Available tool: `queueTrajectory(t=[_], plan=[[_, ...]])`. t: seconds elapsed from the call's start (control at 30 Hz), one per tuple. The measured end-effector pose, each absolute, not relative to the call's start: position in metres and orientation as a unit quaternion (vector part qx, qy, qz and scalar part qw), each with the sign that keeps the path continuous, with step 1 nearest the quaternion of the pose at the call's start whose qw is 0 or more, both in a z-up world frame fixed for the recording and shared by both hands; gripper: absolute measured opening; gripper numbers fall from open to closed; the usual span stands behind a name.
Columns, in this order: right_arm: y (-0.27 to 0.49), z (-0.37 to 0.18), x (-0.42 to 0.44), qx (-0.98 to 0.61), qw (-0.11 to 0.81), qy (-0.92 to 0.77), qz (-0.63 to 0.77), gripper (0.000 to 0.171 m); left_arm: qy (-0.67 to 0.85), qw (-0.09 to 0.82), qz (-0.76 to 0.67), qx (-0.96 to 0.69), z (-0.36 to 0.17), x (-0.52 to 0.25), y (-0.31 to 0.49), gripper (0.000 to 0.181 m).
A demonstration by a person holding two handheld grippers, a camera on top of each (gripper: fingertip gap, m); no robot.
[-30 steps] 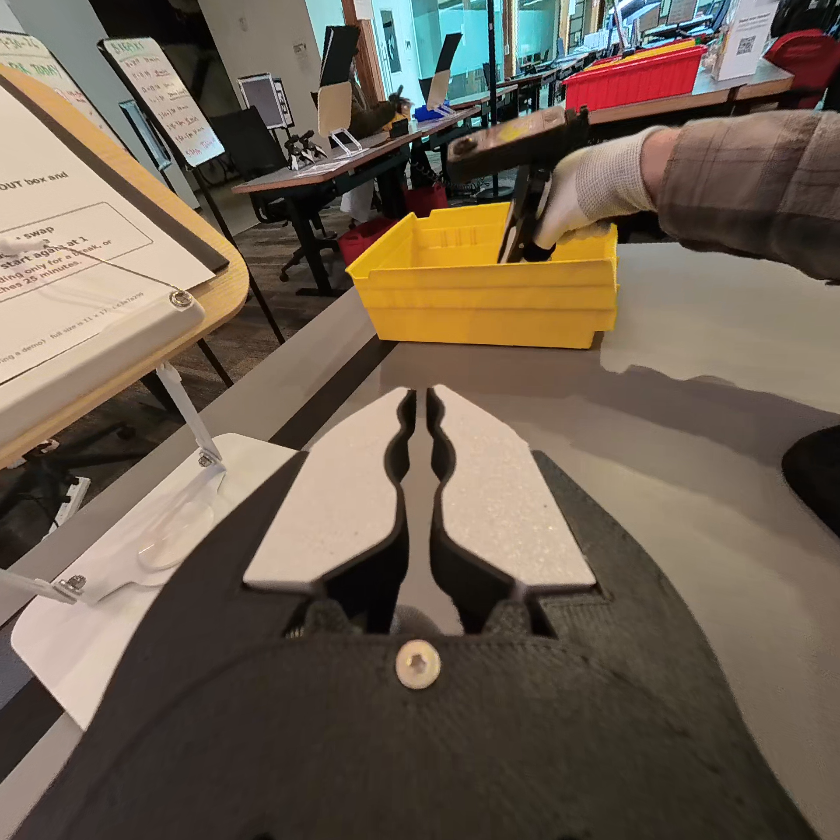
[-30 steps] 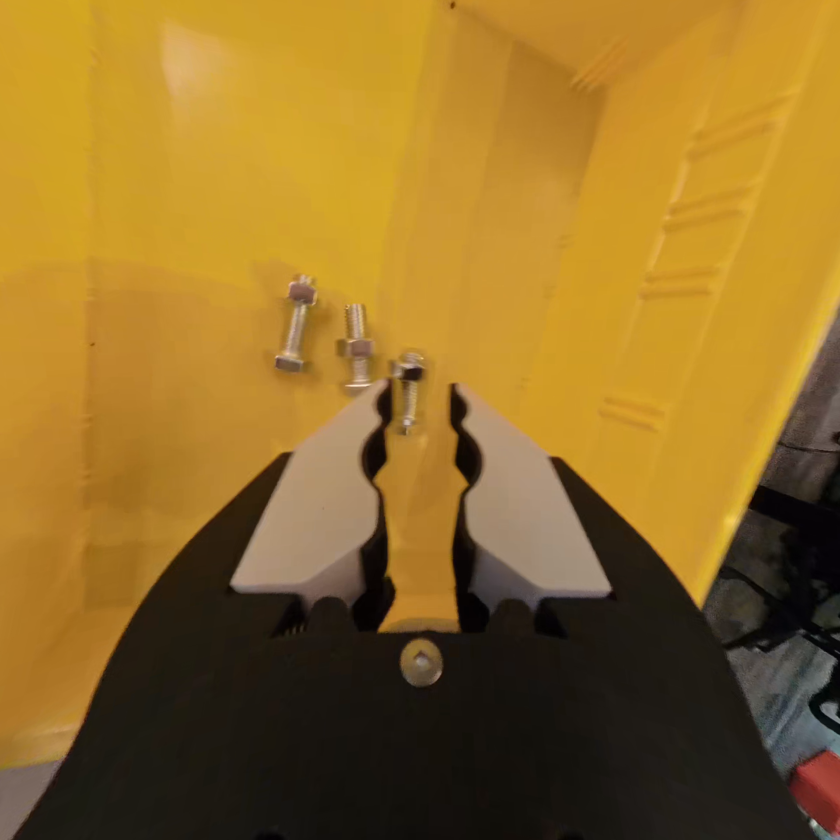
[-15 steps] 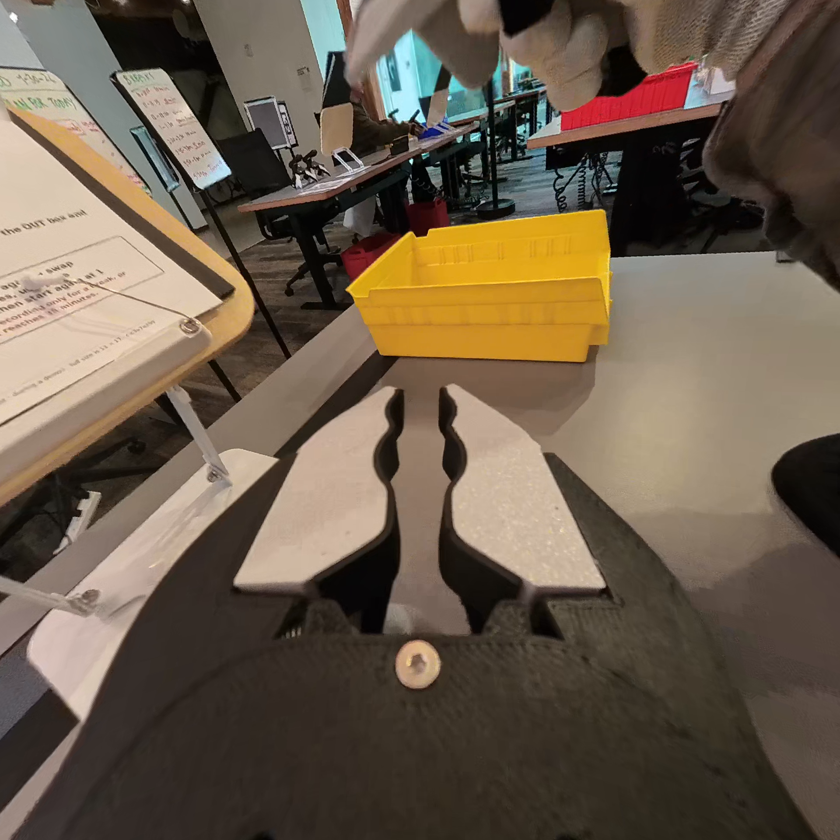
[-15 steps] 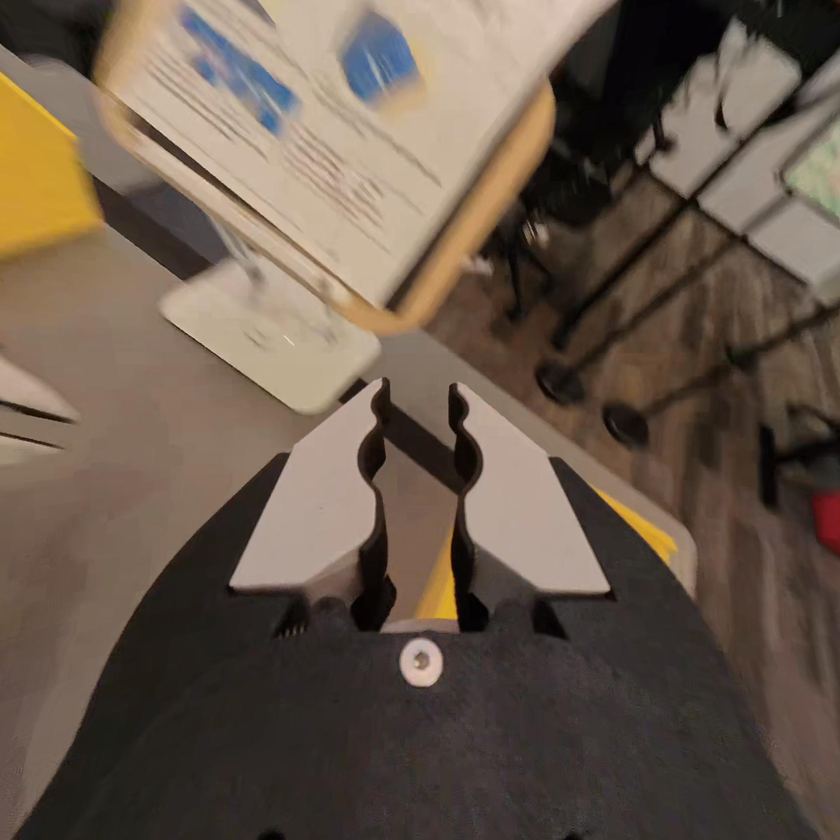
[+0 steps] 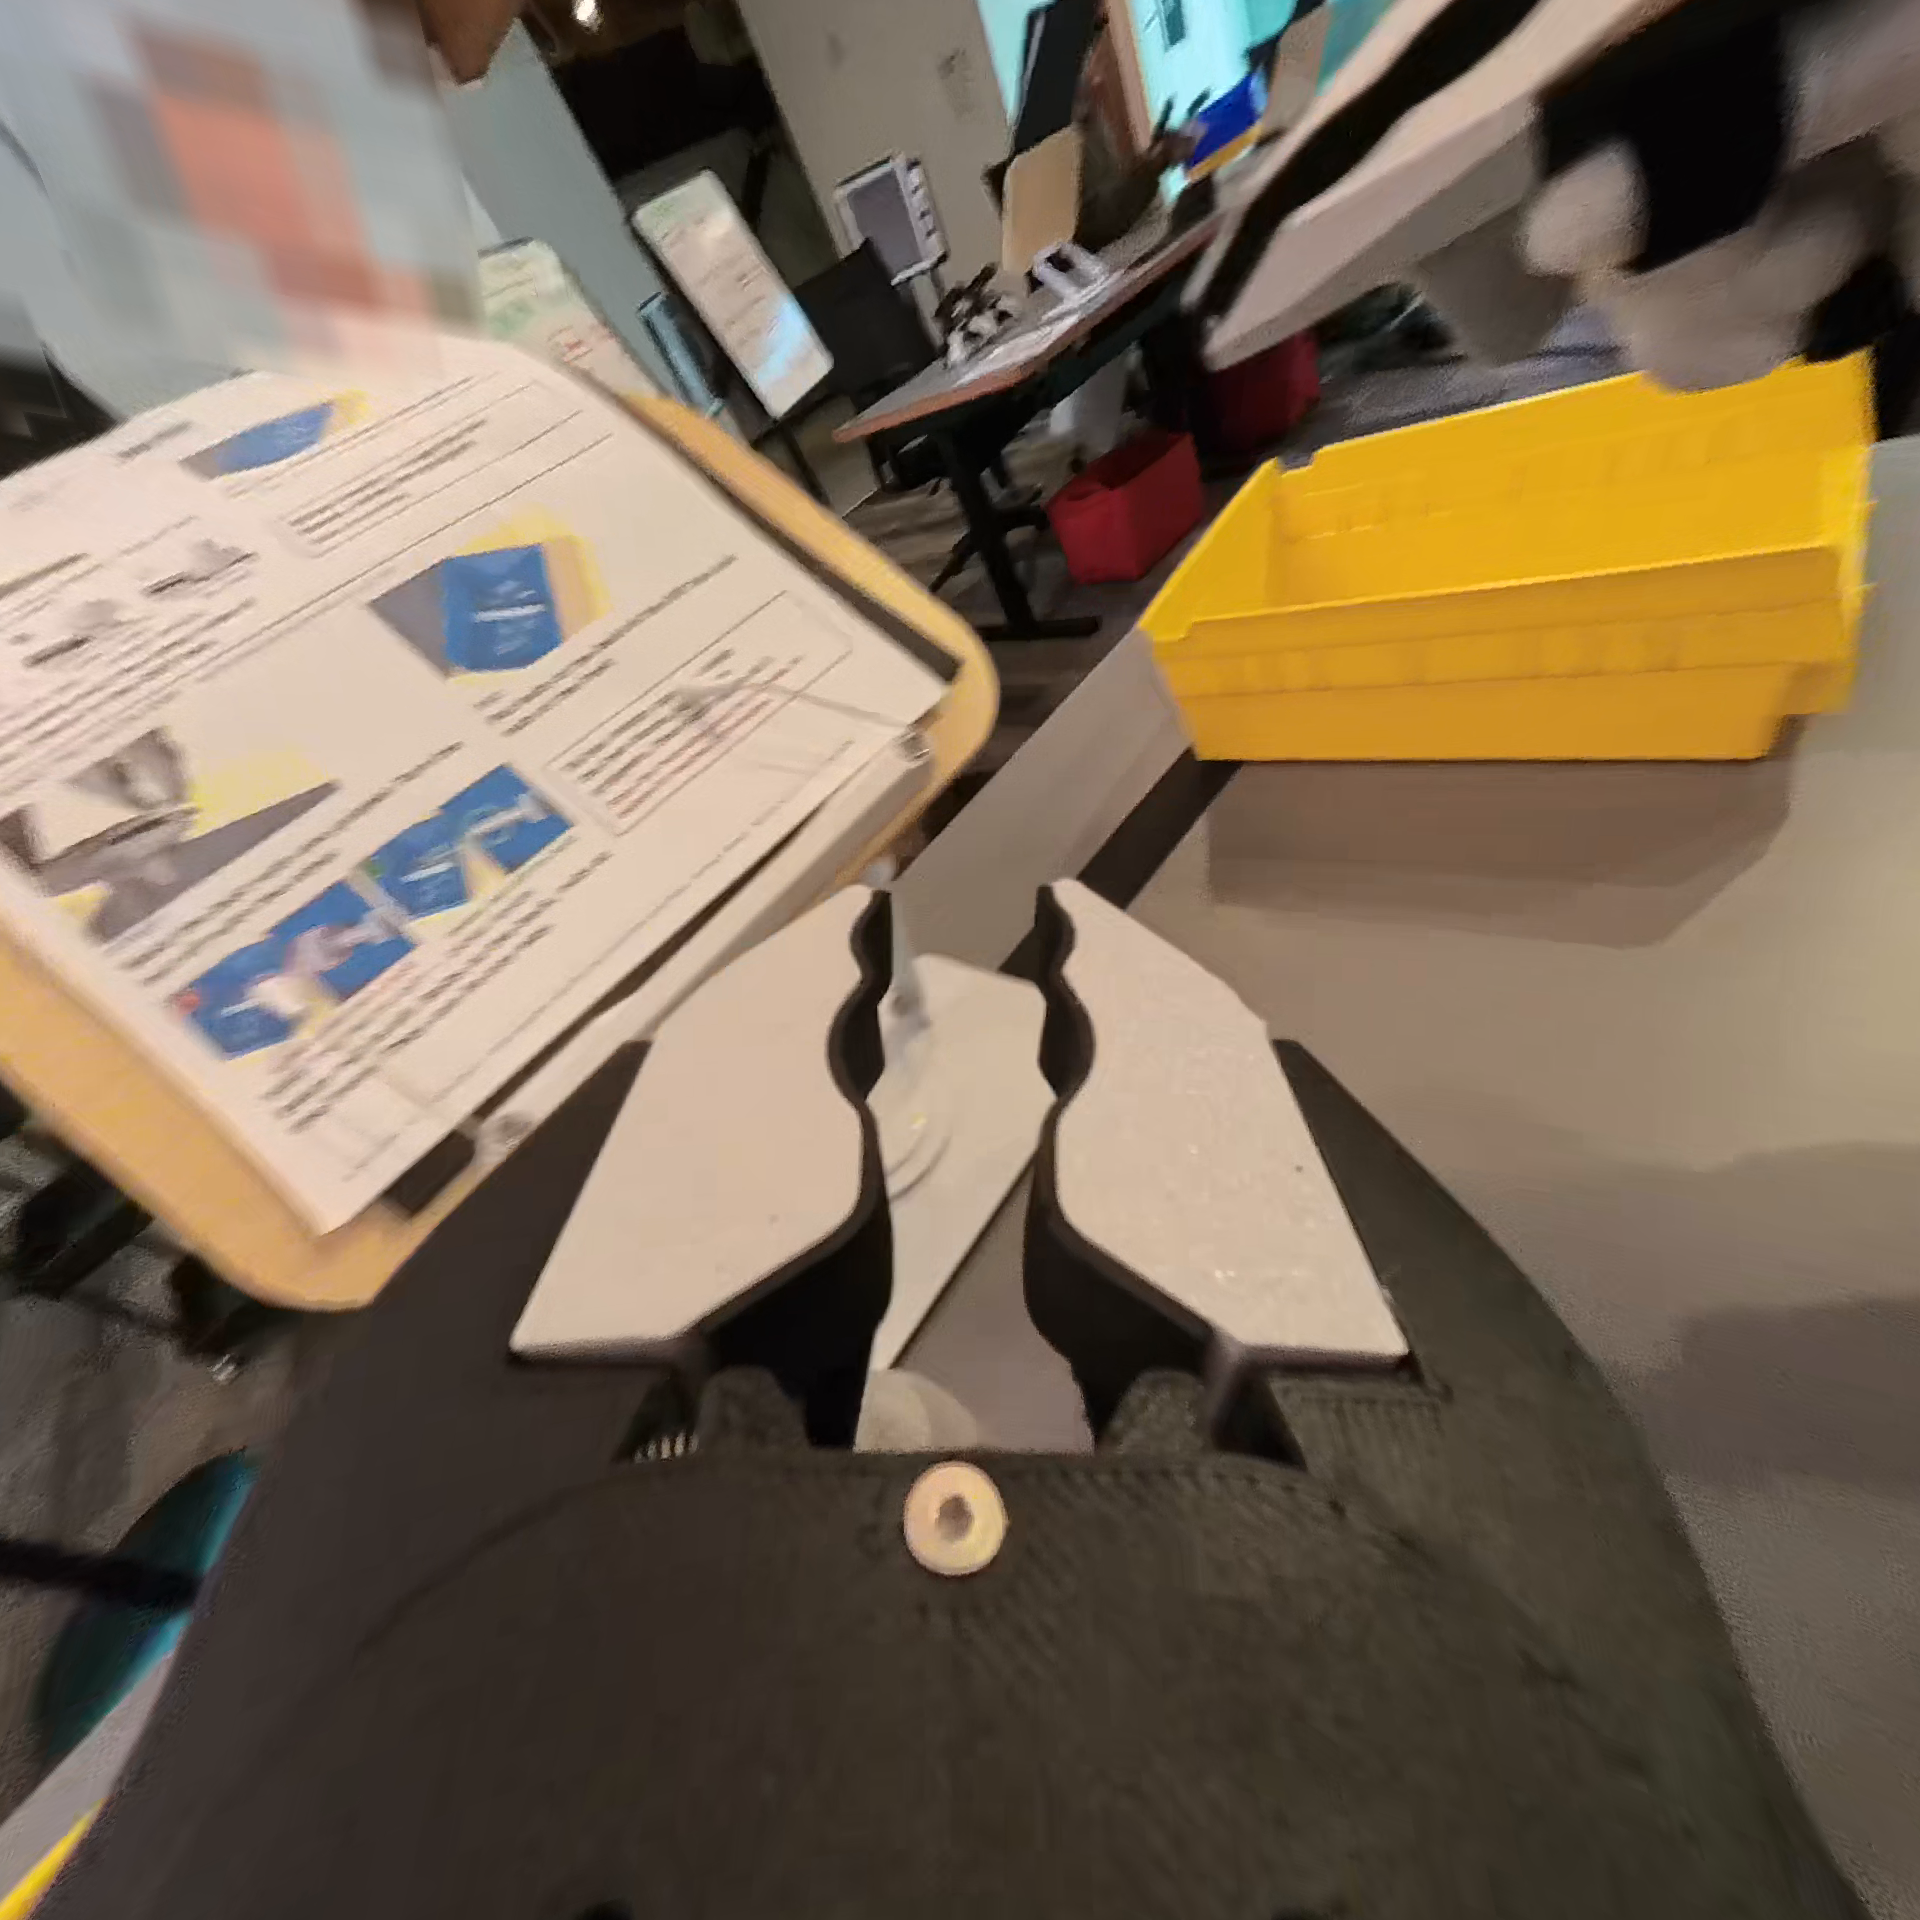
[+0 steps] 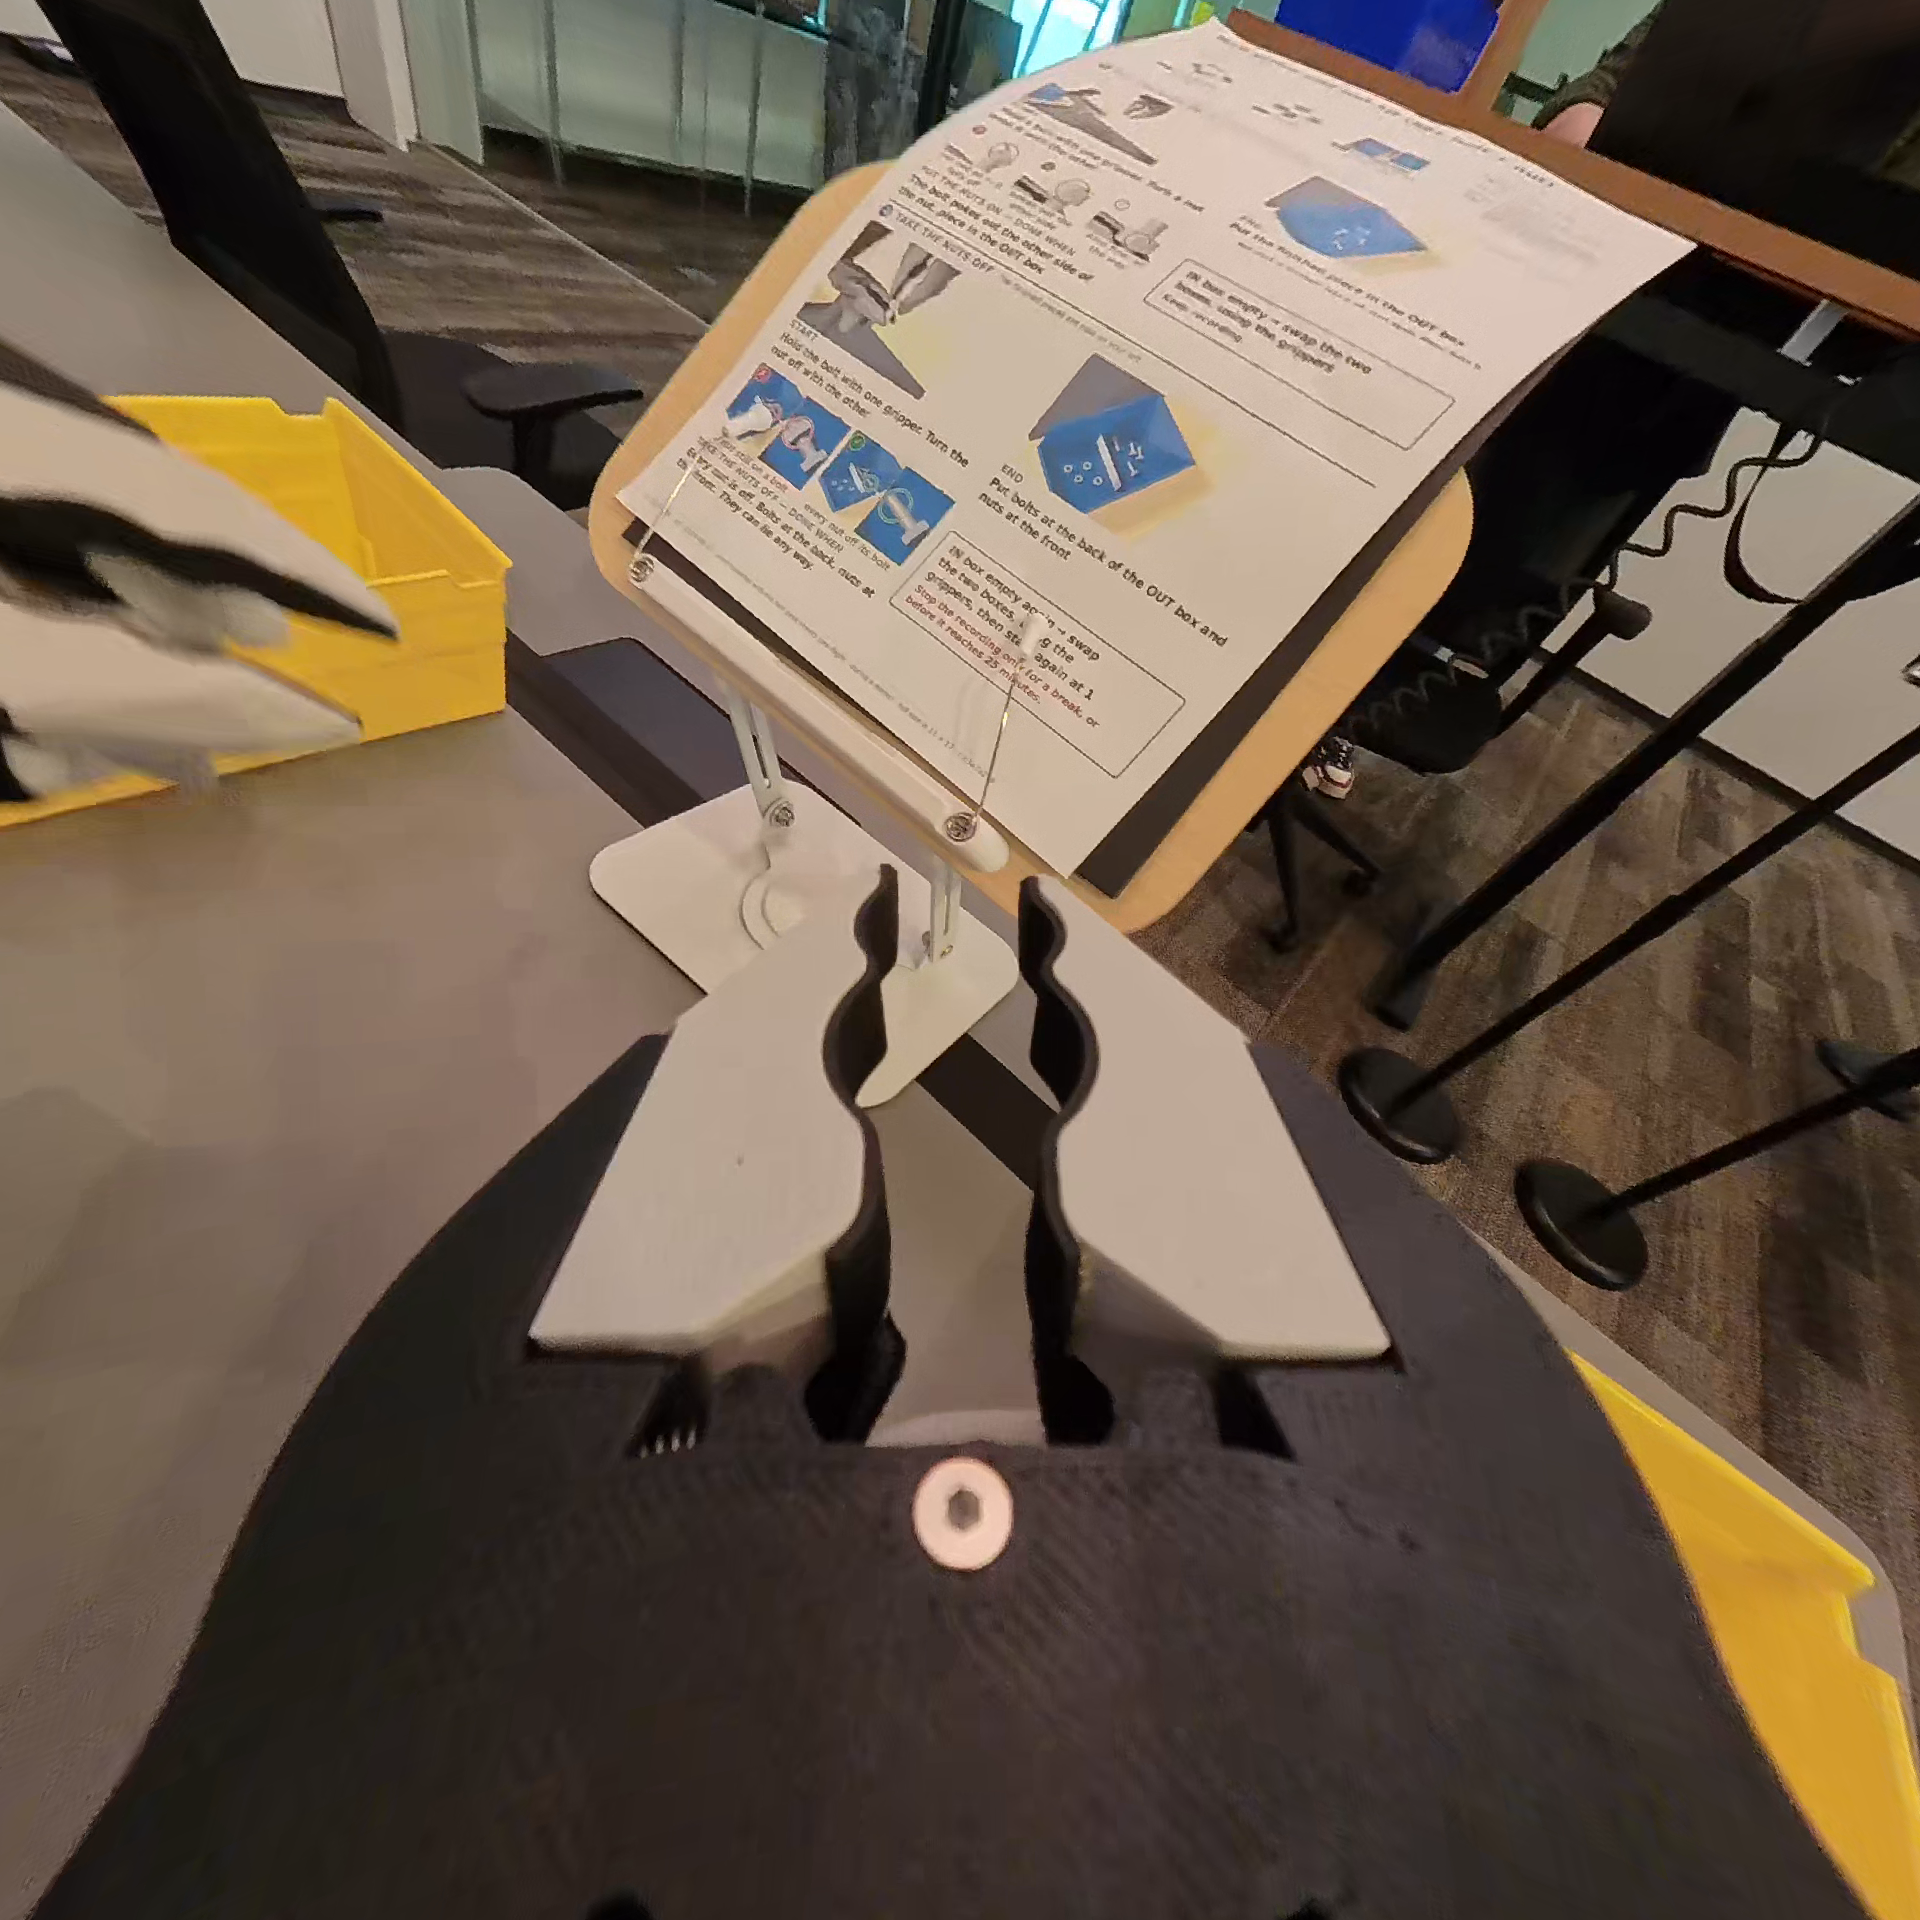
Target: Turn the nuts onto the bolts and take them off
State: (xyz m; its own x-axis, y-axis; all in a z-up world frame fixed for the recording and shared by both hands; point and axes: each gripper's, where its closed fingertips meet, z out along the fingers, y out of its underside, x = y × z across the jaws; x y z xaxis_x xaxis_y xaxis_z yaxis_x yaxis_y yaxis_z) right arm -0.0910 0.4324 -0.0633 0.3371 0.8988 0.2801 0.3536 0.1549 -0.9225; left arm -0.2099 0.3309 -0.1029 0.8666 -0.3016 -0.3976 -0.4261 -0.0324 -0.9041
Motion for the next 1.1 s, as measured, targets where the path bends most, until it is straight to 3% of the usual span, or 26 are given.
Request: queueTrajectory(t=[0.17, 0.43, 0.73, 1.1], plan=[[0.442, -0.075, -0.088, -0.615, 0.548, -0.528, 0.206, 0.021, 0.168, 0.577, 0.121, -0.790, -0.089, -0.314, 0.320, 0.052], [0.443, -0.092, -0.097, -0.622, 0.529, -0.547, 0.185, 0.021, 0.014, 0.411, 0.116, -0.904, -0.153, -0.472, 0.283, 0.033], [0.452, -0.101, -0.088, -0.637, 0.517, -0.540, 0.189, 0.021, -0.040, 0.173, 0.025, -0.984, -0.255, -0.513, 0.273, 0.032], [0.460, -0.119, -0.091, -0.650, 0.497, -0.546, 0.177, 0.021, -0.119, 0.066, -0.046, -0.990, -0.303, -0.533, 0.272, 0.029]])
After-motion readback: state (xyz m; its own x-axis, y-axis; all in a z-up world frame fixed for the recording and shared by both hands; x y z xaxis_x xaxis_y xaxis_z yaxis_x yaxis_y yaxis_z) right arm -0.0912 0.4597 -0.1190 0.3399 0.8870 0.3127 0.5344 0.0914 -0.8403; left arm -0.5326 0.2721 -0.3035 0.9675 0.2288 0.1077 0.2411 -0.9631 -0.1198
